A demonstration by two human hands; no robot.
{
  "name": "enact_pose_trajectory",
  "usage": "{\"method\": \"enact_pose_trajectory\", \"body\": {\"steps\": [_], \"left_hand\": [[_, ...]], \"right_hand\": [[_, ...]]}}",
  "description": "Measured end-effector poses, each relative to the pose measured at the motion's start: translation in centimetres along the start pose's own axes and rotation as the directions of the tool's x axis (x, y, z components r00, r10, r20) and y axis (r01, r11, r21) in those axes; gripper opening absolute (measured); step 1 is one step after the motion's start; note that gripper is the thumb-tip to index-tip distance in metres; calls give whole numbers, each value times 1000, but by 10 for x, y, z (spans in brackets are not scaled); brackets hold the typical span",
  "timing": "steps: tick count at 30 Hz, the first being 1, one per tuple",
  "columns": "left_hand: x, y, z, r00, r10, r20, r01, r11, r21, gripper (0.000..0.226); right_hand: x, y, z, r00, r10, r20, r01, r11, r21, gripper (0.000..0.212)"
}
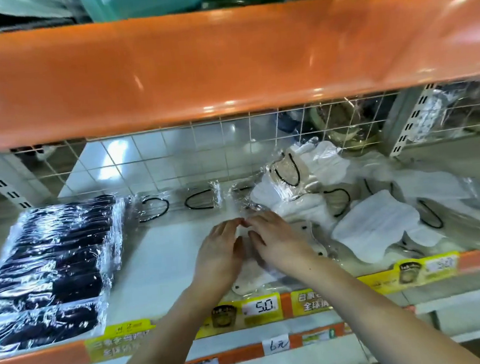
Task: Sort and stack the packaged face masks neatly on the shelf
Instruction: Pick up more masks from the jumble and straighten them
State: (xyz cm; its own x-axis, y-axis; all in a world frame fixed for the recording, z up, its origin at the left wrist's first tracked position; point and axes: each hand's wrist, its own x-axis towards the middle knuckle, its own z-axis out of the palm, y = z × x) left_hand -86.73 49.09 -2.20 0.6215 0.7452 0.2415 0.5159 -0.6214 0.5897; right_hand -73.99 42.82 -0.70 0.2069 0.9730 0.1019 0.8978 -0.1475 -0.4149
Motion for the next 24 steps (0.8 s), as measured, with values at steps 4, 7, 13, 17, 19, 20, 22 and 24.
{"method": "enact_pose_trajectory", "body": {"steps": [4,7,13,17,19,20,22,24], "left_hand": [[-7,4,15,996,15,92,-19,998,51,53],[-12,8,20,995,34,92,-45,993,114,62],[-13,11,26,996,21,87,-42,968,246,76],[-14,15,30,999,16,43,-27,961,273,74],[-15,17,30,999,13,33,-22,959,282,67],[-14,18,30,999,1,37,-12,953,303,63],[-14,18,26,999,-15,45,-3,930,368,59],[-13,17,22,999,31,35,-42,917,397,51]], "right_hand": [[-23,18,-9,999,-32,-11,31,998,-63,36],[-31,31,-11,1000,-21,3,22,991,-130,44],[-44,46,-8,1000,18,14,-14,969,-247,68],[-48,48,-4,999,22,-36,-31,966,-255,65],[-47,48,-3,998,46,-36,-54,960,-274,62],[-47,47,-2,998,58,-33,-65,954,-293,61],[-46,44,-2,997,57,-60,-72,948,-309,56],[-45,43,-1,995,38,-96,-66,950,-304,47]]}}
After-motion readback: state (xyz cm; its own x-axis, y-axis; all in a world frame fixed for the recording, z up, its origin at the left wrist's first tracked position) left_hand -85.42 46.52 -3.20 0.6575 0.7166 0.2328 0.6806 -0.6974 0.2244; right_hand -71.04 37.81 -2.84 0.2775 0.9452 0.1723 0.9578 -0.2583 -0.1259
